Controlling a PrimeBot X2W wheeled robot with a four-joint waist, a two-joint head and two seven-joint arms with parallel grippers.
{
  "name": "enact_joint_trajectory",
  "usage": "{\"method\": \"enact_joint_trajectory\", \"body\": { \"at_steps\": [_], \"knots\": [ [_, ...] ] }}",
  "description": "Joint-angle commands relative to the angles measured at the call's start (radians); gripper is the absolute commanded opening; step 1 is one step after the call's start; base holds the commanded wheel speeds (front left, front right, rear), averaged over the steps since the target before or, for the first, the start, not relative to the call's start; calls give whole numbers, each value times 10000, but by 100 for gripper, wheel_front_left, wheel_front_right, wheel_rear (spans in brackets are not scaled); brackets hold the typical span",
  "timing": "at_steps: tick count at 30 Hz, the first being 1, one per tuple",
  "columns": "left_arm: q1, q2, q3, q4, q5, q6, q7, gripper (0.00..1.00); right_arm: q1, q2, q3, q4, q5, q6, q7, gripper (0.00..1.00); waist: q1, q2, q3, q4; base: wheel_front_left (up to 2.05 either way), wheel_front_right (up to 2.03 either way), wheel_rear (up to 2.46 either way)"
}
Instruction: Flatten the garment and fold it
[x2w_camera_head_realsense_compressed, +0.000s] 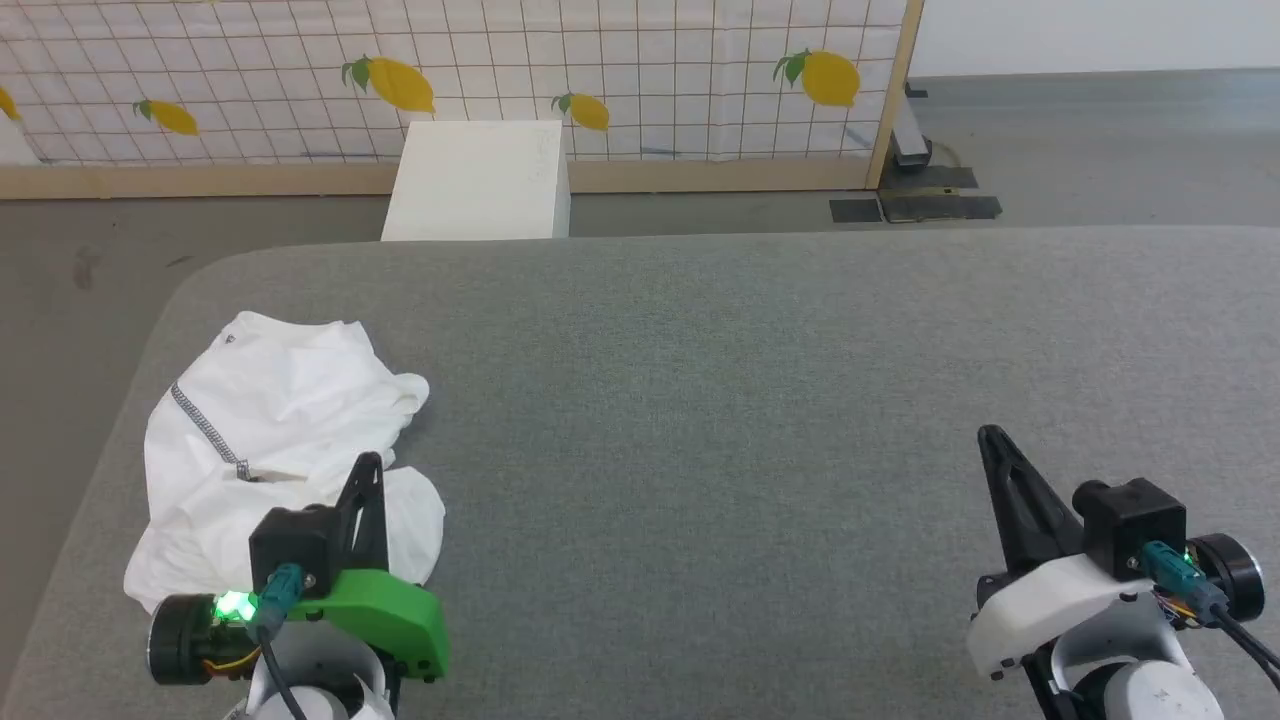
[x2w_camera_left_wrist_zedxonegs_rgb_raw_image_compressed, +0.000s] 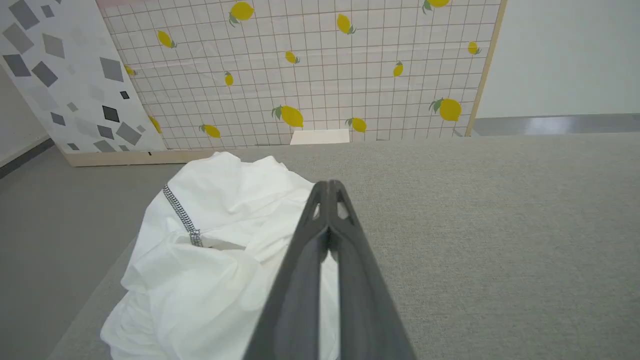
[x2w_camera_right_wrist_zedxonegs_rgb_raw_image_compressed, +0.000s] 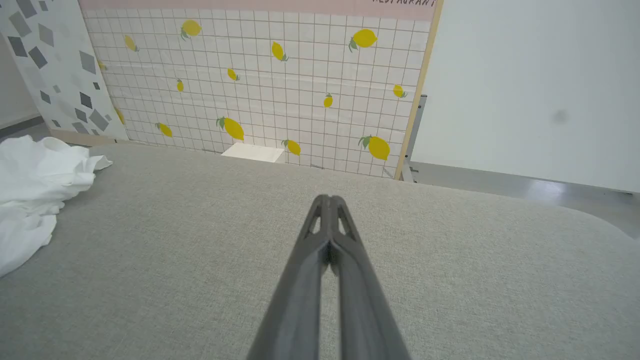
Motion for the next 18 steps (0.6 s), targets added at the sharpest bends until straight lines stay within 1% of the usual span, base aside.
{"method": "enact_joint_trajectory", "body": {
  "at_steps": [1,18],
  "knots": [
    [107,-43,32,-24,128,-9,12,0,137,3,12,-53,-64,-13,1,0,0,0,0,0,0,0,0],
    [107,-43,32,-24,128,-9,12,0,137,3,12,-53,-64,-13,1,0,0,0,0,0,0,0,0]
  ]
}}
